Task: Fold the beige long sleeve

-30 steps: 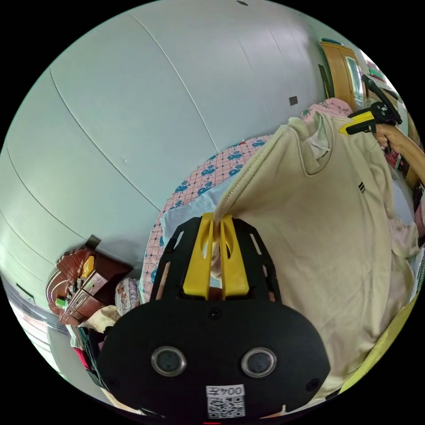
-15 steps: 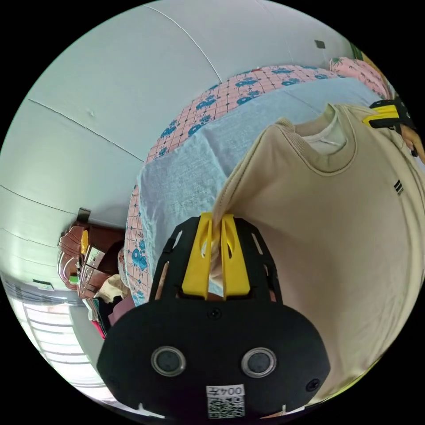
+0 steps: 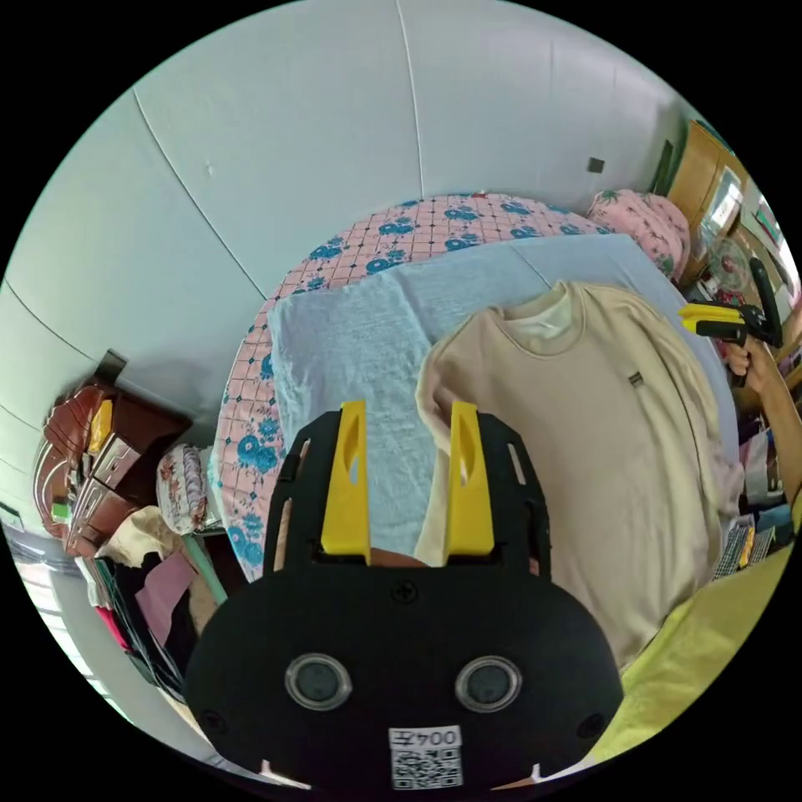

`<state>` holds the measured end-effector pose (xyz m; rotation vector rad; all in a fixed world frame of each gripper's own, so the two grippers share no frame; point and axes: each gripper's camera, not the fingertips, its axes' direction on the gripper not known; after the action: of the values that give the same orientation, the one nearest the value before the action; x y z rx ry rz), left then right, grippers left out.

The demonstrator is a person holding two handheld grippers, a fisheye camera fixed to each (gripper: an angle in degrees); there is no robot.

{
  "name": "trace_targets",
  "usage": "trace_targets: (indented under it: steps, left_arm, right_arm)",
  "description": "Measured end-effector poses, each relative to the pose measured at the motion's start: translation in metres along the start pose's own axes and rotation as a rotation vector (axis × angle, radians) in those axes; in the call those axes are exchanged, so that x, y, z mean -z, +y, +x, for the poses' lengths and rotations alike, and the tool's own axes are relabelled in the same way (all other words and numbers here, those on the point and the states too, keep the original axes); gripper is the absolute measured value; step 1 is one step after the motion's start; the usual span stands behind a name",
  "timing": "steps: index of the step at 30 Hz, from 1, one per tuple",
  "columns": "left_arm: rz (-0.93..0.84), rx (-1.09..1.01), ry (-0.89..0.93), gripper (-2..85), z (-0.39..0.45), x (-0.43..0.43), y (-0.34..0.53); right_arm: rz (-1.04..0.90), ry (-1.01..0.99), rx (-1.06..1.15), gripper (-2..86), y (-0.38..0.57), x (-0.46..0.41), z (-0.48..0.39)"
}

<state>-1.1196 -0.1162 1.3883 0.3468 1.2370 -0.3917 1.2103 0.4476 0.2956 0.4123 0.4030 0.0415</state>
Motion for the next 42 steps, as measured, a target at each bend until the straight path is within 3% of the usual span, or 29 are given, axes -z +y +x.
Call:
trace_targets:
  steps: [5,8,13,18,23,26,30,37,42]
  left_arm:
    - [-0.057,-0.057,0.018,15.7,0.008,0.077,0.157]
    - [-0.098,-0.008,0.104,16.8,0.028,0.100,0.249]
    - [-0.164,-0.059,0.081,17.8,0.081,0.109,0.329]
    - [-0.232,-0.130,0.035,17.4,0.089,0.100,0.342]
    - [-0.223,-0.006,0.151,12.2,0.052,0.121,0.347]
    - [-0.225,0.075,0.207,5.5,0.026,0.135,0.349]
    - [-0.228,0.180,0.316,3.7,-0.007,0.158,0.348]
    - [-0.017,0.382,0.313,2.9,-0.103,0.268,0.340]
    - [0.097,0.518,0.156,2.7,-0.180,0.333,0.319]
  right_arm:
    - [-0.203,-0.132,0.055,8.2,0.145,0.029,-0.074]
    - [-0.281,-0.100,-0.004,6.5,0.217,0.031,-0.117]
    - [-0.355,-0.075,-0.030,6.3,0.276,0.016,-0.186]
    - [-0.460,0.081,0.081,6.5,0.287,-0.011,-0.240]
    - [-0.549,0.185,0.133,6.5,0.286,-0.028,-0.271]
    - [-0.579,0.198,0.171,6.5,0.281,-0.028,-0.283]
    - [-0.601,0.172,0.141,6.5,0.274,-0.024,-0.288]
    - [-0.645,0.167,0.135,6.4,0.259,-0.014,-0.307]
    - [-0.647,0.165,0.142,6.5,0.251,-0.002,-0.320]
